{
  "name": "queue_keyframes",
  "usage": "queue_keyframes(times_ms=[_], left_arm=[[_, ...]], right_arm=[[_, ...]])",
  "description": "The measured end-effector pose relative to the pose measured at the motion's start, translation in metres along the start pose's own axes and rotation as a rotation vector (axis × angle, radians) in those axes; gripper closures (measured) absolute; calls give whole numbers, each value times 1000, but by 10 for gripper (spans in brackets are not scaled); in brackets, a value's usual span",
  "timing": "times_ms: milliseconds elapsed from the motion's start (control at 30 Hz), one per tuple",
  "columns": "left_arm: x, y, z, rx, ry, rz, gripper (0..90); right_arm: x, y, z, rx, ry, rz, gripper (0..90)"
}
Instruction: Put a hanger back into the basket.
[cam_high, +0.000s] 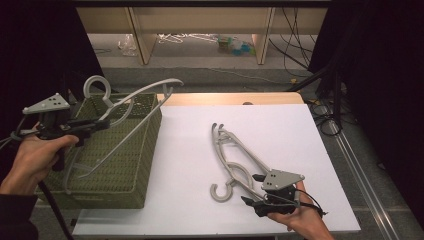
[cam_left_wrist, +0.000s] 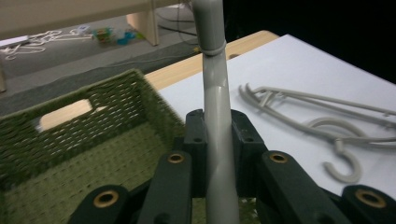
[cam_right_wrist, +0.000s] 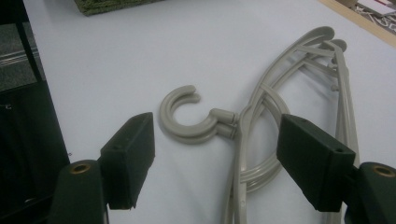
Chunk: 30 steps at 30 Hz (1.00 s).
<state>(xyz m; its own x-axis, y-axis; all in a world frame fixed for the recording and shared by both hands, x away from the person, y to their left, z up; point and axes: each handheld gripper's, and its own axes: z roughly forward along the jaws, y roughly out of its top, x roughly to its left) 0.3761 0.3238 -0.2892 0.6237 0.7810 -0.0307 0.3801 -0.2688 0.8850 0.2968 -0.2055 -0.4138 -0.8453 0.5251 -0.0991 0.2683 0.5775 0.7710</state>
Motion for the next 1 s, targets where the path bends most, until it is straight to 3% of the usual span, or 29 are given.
queue_keyframes(times_ms=[267,300,333,500,800,1000], left_arm=[[31,-13,2,13,40,-13,790],[34,-14,2,23,52,-29,790],[37,-14,3,32,57,-11,790],[49,-22,5,47,90,-11,789],[65,-37,-2,50,121,-24,789],[71,-48,-2,87,144,-20,789]], right_arm=[[-1,-1,2,-1,-7,1,289],[-1,-1,2,-3,-10,8,289],[-2,-1,1,-4,-6,6,287],[-3,-2,1,-5,-14,15,277],[-4,-3,2,-2,-19,20,263],[-4,-2,3,-2,-16,19,263]])
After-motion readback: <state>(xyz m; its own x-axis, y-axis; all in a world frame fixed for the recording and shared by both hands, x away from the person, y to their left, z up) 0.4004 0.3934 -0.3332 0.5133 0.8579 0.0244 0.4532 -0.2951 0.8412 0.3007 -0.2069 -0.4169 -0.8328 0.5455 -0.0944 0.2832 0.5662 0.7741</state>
